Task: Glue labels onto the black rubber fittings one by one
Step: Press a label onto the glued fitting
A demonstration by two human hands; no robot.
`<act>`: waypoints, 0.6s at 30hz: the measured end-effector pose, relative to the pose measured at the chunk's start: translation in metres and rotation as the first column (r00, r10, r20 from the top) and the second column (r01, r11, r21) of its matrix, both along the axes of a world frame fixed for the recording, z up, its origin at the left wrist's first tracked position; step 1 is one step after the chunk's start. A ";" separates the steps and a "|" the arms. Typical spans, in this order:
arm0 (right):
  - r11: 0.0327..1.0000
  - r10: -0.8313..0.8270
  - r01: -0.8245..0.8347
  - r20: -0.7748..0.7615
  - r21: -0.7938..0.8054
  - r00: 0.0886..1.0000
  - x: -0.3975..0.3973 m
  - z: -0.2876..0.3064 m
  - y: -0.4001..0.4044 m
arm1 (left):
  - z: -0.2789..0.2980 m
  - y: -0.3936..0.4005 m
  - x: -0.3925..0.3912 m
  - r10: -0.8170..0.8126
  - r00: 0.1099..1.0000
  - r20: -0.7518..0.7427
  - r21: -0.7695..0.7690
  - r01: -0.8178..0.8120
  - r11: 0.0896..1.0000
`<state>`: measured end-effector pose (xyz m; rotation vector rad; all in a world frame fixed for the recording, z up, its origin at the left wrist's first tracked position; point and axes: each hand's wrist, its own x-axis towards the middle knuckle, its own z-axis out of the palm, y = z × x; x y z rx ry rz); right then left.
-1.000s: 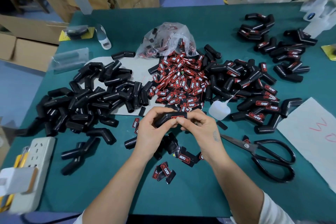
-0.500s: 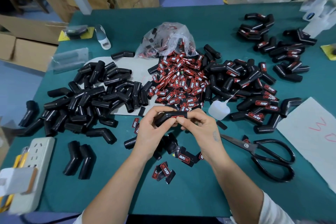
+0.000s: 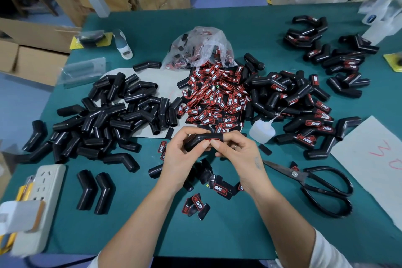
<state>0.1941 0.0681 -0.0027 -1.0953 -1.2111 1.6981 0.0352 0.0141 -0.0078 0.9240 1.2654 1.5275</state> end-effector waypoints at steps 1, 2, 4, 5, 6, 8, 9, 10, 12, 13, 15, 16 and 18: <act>1.000 0.001 -0.001 0.000 -0.003 1.000 0.000 0.000 0.000 | 0.000 0.000 0.001 -0.001 1.000 0.004 0.004 0.001 1.000; 1.000 0.005 -0.005 0.003 -0.003 1.000 0.001 -0.001 0.001 | 0.000 0.000 0.001 -0.001 1.000 0.008 0.003 0.001 1.000; 1.000 0.018 -0.018 0.010 0.000 1.000 0.002 -0.001 0.001 | 0.000 0.000 0.001 -0.001 1.000 0.013 -0.003 0.001 1.000; 1.000 0.022 -0.022 0.010 0.000 1.000 0.002 -0.001 0.001 | -0.001 0.000 0.001 -0.003 1.000 0.012 -0.003 0.003 1.000; 1.000 0.022 -0.022 0.010 -0.001 1.000 0.002 -0.001 0.001 | 0.000 0.000 0.000 -0.004 1.000 0.011 -0.002 0.004 1.000; 1.000 0.024 -0.024 0.010 -0.003 1.000 0.002 0.000 0.001 | 0.000 0.000 0.000 -0.005 1.000 0.012 -0.001 0.005 1.000; 1.000 0.025 -0.025 0.009 -0.004 1.000 0.002 0.000 0.001 | 0.000 0.001 0.000 -0.004 1.000 0.013 -0.002 0.004 1.000; 1.000 0.025 -0.025 0.008 -0.009 1.000 0.002 0.000 0.001 | 0.000 0.000 0.000 -0.003 1.000 0.013 -0.003 0.003 1.000; 0.999 0.024 -0.024 0.007 -0.022 1.000 0.003 0.000 0.001 | 0.000 0.001 -0.001 -0.002 1.000 0.017 -0.006 0.002 1.000; 0.999 0.024 -0.024 0.004 -0.028 1.000 0.002 0.000 0.001 | 0.000 0.001 -0.001 -0.002 1.000 0.019 -0.007 0.002 1.000; 0.999 0.027 -0.027 0.004 -0.040 1.000 0.002 0.002 0.001 | -0.001 0.001 -0.002 -0.004 1.000 0.026 -0.007 0.004 1.000; 0.998 0.032 -0.031 0.007 -0.046 0.999 0.002 0.002 0.001 | -0.002 0.001 -0.003 -0.005 1.000 0.029 -0.008 0.005 1.000; 0.998 0.043 -0.043 0.003 -0.055 0.999 0.002 0.003 0.001 | -0.002 0.001 -0.003 -0.006 1.000 0.030 -0.014 0.006 1.000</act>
